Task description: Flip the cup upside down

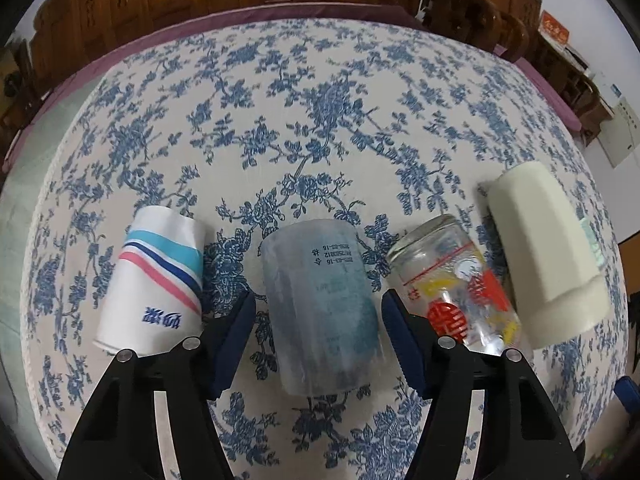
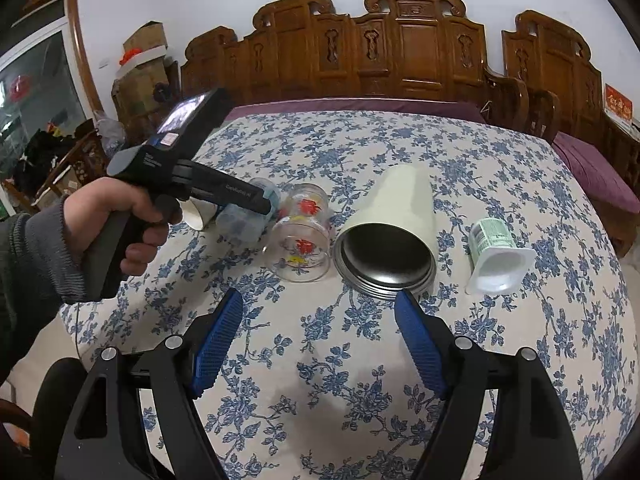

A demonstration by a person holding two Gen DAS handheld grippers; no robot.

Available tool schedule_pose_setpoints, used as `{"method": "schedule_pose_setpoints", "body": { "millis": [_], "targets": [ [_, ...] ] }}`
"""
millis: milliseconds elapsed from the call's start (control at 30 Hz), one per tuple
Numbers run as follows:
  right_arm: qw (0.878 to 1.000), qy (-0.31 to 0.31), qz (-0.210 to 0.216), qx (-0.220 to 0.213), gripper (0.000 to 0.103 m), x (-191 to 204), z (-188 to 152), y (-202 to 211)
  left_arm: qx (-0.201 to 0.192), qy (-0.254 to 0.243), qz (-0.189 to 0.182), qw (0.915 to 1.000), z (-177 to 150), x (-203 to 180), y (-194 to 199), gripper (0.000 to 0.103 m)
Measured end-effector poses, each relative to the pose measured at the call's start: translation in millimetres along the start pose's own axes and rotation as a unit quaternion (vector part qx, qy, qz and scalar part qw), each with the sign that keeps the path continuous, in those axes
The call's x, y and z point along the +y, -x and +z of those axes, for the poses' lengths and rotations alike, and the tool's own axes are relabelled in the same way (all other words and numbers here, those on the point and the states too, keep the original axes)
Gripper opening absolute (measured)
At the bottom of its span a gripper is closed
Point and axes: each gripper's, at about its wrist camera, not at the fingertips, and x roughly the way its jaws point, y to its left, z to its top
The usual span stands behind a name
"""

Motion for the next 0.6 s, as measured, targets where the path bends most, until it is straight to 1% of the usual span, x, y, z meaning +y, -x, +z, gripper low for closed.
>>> {"method": "schedule_pose_setpoints", "body": {
  "millis": [33,67,100,167,300,467,600],
  "targets": [
    [1.000,-0.001,-0.001,0.000,0.080,-1,0,0,0.002,0.001,0.000,1.0000,1,1,-3,0.061],
    [1.000,-0.001,-0.002,0.000,0.080,-2,0,0,0.004,0.004,-0.004,1.0000,2,2,-7,0.056],
    [1.000,-0.001,-0.004,0.000,0.080,-2,0,0,0.005,0.008,-0.006,0.9999,2,3,-8,0.054],
    [1.000,0.000,-0.008,-0.002,0.080,-3,-2,3,0.002,0.011,-0.007,0.9999,2,3,-6,0.054],
    [1.000,0.000,-0.014,-0.004,0.080,-3,-4,8,-0.019,-0.013,0.003,0.9997,-9,-4,13,0.054],
    [1.000,-0.007,-0.022,-0.010,0.080,-4,-9,20,-0.049,-0.039,0.004,0.9980,-37,-14,49,0.054],
    [0.999,-0.014,-0.027,-0.016,0.080,-4,-15,33,-0.068,-0.049,-0.012,0.9964,-67,-24,75,0.054]
  ]
}}
